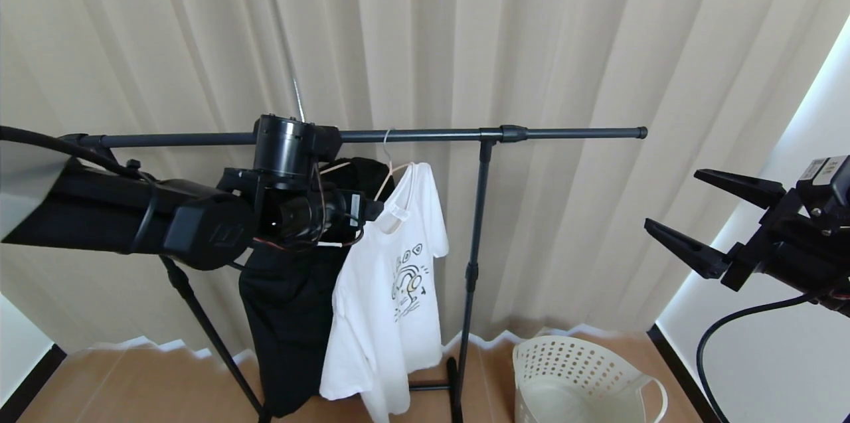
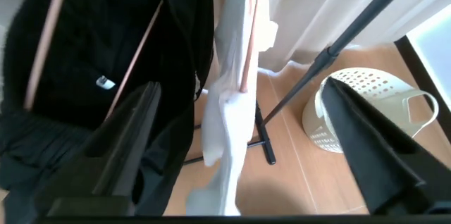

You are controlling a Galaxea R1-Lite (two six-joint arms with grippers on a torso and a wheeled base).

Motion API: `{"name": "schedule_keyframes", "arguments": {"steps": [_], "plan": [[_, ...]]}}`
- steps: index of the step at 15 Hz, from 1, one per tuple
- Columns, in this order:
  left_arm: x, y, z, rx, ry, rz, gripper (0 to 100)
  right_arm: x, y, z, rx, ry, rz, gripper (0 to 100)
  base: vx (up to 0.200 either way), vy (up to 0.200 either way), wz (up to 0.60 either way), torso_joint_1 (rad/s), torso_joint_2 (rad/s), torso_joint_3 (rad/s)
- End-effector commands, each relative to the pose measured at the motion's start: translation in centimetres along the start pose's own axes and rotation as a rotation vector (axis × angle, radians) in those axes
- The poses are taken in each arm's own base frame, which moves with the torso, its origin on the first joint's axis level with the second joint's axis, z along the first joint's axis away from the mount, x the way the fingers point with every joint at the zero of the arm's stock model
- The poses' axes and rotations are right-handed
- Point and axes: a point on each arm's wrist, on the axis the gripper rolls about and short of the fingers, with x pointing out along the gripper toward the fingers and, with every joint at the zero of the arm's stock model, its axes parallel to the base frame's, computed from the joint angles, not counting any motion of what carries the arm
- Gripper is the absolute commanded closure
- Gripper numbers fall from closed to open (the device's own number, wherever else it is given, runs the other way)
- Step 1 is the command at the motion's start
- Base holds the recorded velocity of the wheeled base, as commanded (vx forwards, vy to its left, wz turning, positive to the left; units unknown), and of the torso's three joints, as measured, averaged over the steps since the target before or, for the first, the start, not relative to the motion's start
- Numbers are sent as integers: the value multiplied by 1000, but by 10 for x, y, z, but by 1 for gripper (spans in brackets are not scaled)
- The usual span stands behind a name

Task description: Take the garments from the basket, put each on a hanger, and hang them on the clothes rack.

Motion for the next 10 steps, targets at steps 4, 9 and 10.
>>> {"name": "schedule_keyframes", "arguments": {"steps": [4, 9, 10], "plan": [[-101, 8, -3, -7, -129, -52, 0, 11, 11, 15, 80, -22, -57, 0, 0, 0, 0, 0, 0, 0], [-173, 28, -70, 39, -161, -60, 0, 17, 31, 28, 154, -41, -109, 0, 0, 0, 0, 0, 0, 0], [-185, 32, -86, 41, -153, -78, 0, 8, 33, 33, 148, -57, -114, 0, 0, 0, 0, 0, 0, 0]]}}
